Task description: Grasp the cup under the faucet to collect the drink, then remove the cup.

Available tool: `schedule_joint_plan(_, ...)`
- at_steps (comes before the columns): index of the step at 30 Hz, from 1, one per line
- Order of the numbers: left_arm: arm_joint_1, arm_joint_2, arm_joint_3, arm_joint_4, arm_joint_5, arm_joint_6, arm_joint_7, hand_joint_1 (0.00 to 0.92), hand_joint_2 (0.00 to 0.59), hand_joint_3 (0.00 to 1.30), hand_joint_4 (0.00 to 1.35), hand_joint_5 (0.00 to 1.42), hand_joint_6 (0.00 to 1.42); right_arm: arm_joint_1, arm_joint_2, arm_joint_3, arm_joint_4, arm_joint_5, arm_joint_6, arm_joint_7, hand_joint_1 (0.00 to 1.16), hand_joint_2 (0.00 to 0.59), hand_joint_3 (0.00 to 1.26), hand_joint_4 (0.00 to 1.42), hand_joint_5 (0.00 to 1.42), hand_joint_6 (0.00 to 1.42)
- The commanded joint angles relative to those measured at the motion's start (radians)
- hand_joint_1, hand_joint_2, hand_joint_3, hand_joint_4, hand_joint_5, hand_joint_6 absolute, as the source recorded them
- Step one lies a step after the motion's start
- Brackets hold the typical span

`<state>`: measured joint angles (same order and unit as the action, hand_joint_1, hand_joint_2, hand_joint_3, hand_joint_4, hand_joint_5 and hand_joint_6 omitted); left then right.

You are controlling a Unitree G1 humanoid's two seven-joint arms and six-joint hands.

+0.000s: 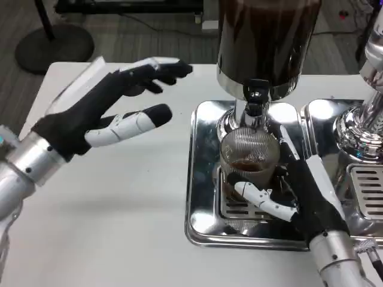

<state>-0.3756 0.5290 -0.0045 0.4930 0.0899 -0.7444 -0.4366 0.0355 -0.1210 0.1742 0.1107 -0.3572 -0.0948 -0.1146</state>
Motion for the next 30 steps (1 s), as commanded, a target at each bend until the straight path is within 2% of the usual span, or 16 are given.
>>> schedule_joint_plan(1, 0.028, 0.021, 0.012, 0.011, 0.009, 0.017, 0.014, 0.000, 0.104, 0.29, 0.27, 0.28, 0.37, 0.002, 0.010, 0.002, -0.001, -0.012, -0.027, -0.034, 0.65, 0.173, 0.07, 0.07, 0.15, 0.31)
schedule_joint_plan(6, 0.037, 0.026, 0.010, 0.024, 0.016, 0.024, 0.017, 0.000, 0.107, 0.29, 0.27, 0.27, 0.38, 0.009, 0.011, 0.001, -0.006, -0.023, -0.046, -0.062, 0.66, 0.176, 0.14, 0.13, 0.20, 0.34)
schedule_joint_plan(11, 0.038, 0.030, 0.002, 0.052, 0.029, 0.022, 0.017, 0.000, 0.113, 0.30, 0.27, 0.27, 0.38, 0.015, 0.008, 0.003, -0.008, -0.030, -0.061, -0.079, 0.67, 0.178, 0.29, 0.25, 0.30, 0.44)
schedule_joint_plan(19, 0.039, 0.030, -0.003, 0.075, 0.049, 0.015, 0.019, 0.000, 0.125, 0.29, 0.28, 0.27, 0.38, 0.026, 0.008, 0.008, -0.008, -0.043, -0.089, -0.104, 0.67, 0.180, 0.34, 0.30, 0.35, 0.48)
schedule_joint_plan(30, 0.036, 0.032, -0.018, 0.095, 0.074, 0.016, 0.026, 0.000, 0.128, 0.28, 0.28, 0.27, 0.38, 0.046, 0.017, 0.011, -0.001, -0.083, -0.139, -0.184, 0.68, 0.191, 0.41, 0.38, 0.44, 0.55)
